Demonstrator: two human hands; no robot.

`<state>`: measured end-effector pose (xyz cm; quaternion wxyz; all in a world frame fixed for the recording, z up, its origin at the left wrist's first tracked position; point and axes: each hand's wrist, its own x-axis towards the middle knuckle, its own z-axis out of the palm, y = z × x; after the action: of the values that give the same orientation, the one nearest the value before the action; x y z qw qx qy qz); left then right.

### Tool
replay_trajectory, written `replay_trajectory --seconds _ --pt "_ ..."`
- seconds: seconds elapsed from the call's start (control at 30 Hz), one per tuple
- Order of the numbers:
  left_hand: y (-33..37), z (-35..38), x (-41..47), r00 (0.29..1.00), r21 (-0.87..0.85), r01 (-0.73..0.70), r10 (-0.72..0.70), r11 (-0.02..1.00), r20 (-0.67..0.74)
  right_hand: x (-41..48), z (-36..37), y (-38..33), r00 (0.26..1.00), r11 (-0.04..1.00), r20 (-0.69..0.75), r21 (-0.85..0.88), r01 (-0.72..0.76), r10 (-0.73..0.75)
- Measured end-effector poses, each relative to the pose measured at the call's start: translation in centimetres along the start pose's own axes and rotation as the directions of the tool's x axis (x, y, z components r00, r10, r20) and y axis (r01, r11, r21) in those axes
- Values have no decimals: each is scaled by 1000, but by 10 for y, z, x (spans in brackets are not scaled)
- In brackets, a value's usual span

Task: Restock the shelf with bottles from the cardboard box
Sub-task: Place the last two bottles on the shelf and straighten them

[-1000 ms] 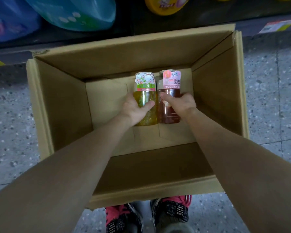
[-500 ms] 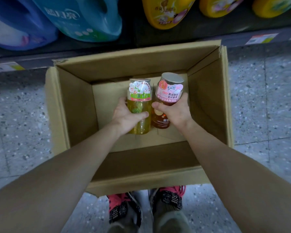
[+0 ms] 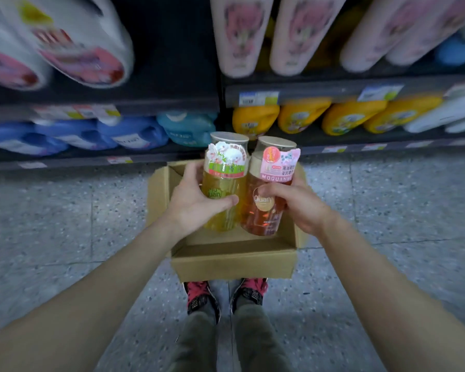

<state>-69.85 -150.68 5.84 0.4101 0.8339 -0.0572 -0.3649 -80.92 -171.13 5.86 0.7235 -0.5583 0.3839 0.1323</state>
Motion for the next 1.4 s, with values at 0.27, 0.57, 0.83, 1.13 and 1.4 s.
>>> replay_trajectory --seconds 0.27,0.57,0.83,1.13,1.4 --pt "176 -76 -138 962 -23 -216 208 976 -177 -166 0 -174 968 968 -48 -48 244 -247" --pt "336 -134 -256 833 45 -489 481 871 -272 -332 -6 -312 848 860 -143 -120 497 -510" --pt "406 -152 -376 679 43 -690 667 723 -307 -497 -6 -350 706 727 -176 -179 662 -686" --pt "469 -141 -497 548 8 -821 791 571 -273 -671 -47 -359 503 562 -253 -336 756 -827" --pt "551 -76 -550 471 15 -874 857 485 -209 -766 -135 -366 400 519 -348 -394 759 -848"
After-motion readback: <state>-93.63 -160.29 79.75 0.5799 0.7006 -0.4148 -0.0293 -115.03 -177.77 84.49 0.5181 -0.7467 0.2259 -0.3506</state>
